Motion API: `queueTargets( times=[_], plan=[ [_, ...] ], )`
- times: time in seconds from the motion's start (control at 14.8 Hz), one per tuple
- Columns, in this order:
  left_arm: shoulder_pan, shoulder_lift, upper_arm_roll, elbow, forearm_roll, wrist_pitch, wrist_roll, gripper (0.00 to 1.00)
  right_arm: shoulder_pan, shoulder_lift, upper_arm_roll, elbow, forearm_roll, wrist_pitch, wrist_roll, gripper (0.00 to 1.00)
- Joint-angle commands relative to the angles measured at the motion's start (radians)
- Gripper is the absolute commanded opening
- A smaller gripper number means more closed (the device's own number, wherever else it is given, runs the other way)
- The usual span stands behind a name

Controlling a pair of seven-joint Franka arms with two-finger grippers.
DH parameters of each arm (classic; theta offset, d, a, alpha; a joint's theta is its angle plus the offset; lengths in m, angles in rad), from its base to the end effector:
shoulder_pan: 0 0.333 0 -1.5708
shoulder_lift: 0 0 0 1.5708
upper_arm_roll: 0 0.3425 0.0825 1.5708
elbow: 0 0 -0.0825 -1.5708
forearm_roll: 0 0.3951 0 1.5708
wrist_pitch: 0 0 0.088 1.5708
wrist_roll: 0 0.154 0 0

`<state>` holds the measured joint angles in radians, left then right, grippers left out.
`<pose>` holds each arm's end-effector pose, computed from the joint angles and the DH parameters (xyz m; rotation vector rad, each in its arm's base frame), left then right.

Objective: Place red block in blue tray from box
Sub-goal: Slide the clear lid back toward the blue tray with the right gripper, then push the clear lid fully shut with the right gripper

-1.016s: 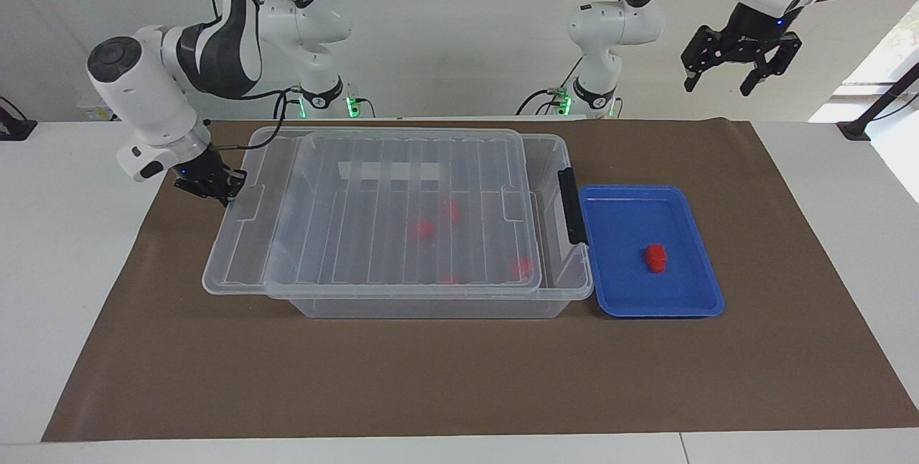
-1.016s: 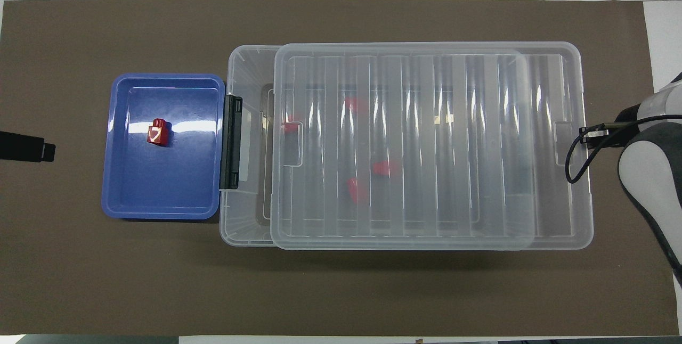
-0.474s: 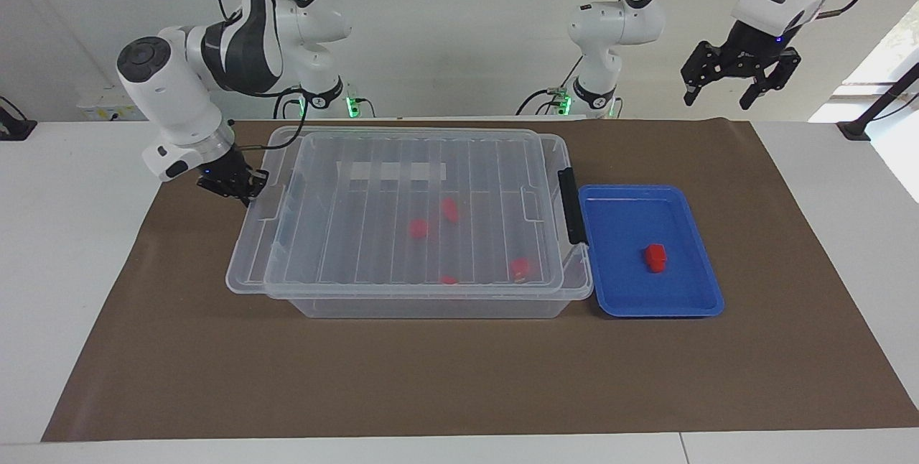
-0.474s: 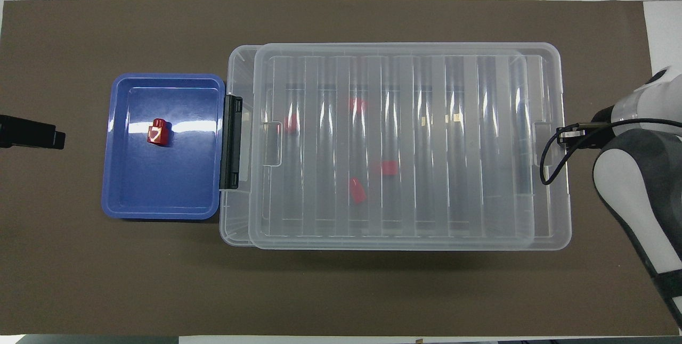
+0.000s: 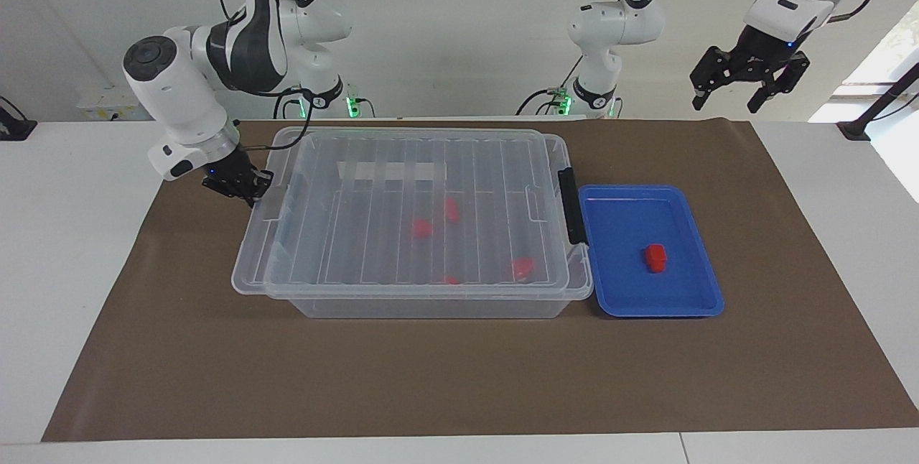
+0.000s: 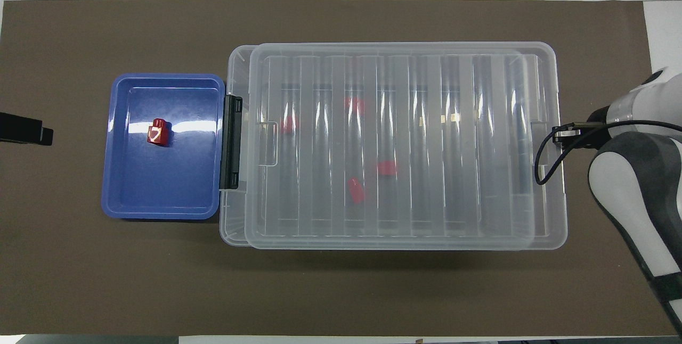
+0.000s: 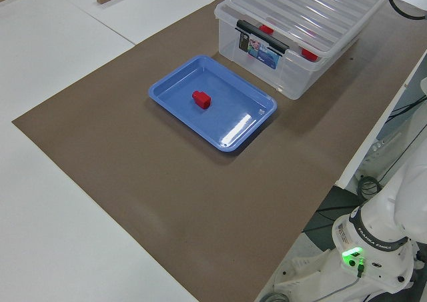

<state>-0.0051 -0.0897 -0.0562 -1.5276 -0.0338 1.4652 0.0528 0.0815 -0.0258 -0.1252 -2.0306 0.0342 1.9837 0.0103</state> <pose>0.5230 -0.0391 0.6641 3.1073 -0.1835 0.0421 0.5512 -0.0208 0.4304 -3.1049 0.1056 0.0322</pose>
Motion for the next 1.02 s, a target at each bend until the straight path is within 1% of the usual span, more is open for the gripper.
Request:
queueTargets(
  times=[0.0, 0.68, 0.95],
  plan=[
    [0.013, -0.012, -0.002, -0.025, -0.014, 0.01, 0.004, 1.0, 0.0, -0.02, 0.03, -0.046, 0.026, 0.032, 0.039, 0.0],
    [0.019, -0.019, 0.004, -0.037, -0.011, -0.003, 0.004, 1.0, 0.0, -0.02, 0.039, -0.045, 0.026, 0.034, 0.053, 0.0],
    [0.019, -0.021, 0.004, -0.04, -0.011, -0.003, -0.001, 1.0, 0.0, -0.02, 0.059, -0.045, 0.026, 0.037, 0.088, 0.0]
  ],
)
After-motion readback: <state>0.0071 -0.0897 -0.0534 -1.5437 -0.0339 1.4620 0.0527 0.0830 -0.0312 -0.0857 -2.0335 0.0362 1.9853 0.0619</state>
